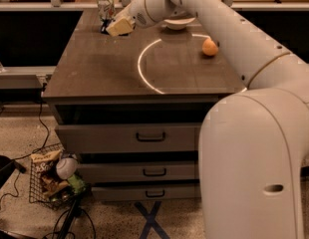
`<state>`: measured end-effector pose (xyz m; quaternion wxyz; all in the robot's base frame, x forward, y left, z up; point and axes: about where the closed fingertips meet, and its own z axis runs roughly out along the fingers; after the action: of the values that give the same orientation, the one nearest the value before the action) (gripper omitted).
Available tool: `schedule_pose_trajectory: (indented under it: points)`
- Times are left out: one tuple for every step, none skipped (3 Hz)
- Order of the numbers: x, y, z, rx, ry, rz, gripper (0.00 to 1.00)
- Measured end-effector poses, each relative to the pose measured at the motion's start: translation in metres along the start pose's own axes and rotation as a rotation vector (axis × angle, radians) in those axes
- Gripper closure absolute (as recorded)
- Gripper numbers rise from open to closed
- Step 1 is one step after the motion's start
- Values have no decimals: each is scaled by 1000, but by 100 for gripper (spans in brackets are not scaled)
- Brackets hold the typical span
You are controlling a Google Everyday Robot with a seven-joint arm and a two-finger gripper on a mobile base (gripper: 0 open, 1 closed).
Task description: Move rxbar blueberry near 7up can
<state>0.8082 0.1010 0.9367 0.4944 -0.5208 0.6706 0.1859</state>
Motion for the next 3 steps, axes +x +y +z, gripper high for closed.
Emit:
schedule_pose_trajectory:
  points:
    - [5, -22, 1, 99, 27, 60, 100]
    - [24, -36, 7, 199, 68, 132, 100]
    - [24, -36, 7, 199, 68, 132, 100]
